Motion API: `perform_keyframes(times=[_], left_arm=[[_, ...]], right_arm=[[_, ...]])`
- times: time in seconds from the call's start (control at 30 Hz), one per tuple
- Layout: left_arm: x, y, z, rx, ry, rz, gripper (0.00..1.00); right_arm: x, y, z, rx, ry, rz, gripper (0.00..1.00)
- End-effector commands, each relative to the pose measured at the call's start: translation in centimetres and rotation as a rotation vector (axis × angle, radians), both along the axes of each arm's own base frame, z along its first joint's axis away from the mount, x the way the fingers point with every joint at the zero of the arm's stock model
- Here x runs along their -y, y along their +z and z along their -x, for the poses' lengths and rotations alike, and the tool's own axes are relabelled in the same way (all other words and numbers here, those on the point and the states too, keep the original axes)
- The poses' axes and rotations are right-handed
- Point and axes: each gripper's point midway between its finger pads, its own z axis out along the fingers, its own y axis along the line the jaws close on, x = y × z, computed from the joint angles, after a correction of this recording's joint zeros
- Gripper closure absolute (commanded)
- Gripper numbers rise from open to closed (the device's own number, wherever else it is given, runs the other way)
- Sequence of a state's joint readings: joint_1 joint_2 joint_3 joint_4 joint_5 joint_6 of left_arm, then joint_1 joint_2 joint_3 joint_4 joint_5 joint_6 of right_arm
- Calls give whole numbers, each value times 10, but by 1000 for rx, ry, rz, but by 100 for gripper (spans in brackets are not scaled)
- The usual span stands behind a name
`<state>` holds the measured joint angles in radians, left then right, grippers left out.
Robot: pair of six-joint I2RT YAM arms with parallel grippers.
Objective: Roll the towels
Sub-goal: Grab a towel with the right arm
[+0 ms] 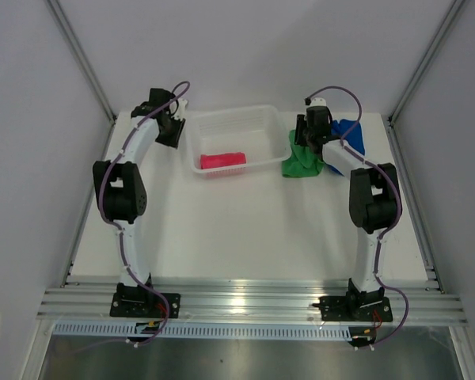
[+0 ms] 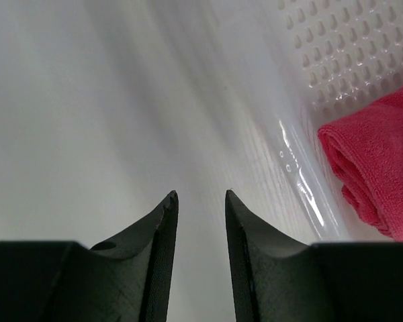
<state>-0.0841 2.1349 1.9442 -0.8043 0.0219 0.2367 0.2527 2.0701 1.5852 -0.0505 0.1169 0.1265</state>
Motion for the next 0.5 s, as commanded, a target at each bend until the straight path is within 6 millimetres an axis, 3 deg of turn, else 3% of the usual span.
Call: perform_keyframes(times=[0.0,0.2,0.47], left_arm=[[12,2,-14,15,28,47,63],[37,-7,-21,0,-30,98,60],[52,-2,-37,25,-89,158,57]], right_arm=[[3,-1,1,-9,-37,-27,58],[-14,-17,21,-53,7,-67,58],[-35,-16,37,-63,46,-123,59]])
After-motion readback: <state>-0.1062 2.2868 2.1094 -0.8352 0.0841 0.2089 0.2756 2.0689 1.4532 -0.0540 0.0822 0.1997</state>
